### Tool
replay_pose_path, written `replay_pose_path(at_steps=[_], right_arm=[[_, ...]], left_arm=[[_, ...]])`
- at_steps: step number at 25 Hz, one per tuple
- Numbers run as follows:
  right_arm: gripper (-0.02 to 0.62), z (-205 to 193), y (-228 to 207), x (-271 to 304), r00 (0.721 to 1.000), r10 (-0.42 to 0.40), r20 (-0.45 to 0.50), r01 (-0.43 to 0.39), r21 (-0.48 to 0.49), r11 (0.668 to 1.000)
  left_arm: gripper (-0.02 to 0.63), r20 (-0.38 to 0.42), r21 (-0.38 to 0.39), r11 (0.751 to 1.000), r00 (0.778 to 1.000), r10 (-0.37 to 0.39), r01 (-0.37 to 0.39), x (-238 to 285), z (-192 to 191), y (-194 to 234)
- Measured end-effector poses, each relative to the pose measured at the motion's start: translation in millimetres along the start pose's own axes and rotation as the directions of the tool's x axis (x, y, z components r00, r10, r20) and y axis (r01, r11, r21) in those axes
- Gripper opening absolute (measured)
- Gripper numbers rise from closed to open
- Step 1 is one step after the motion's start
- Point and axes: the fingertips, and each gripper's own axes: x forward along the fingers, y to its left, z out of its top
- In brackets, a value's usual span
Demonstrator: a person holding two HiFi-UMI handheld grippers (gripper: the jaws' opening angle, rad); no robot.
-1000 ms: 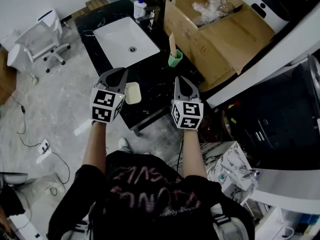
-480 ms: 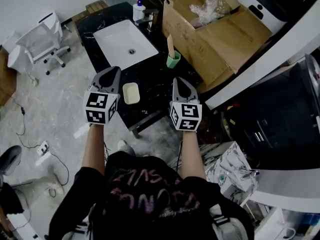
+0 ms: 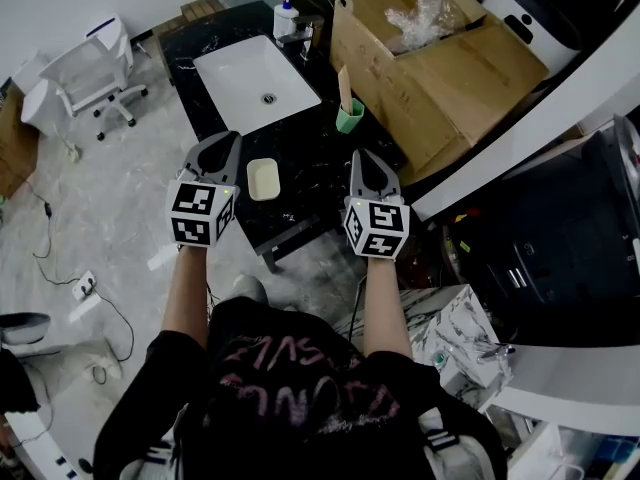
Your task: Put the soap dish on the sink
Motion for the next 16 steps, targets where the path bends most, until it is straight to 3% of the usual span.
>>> replay_pose_path(at_steps=[16], right_arm=[[0.012,7,-1,-9,1.000,-0.001,0.024,0.002,-0.030,1.000]], left_arm=[[0.017,0.005,-0.017,1.000,1.000,0.010,-0.009,-12,-1,-6]])
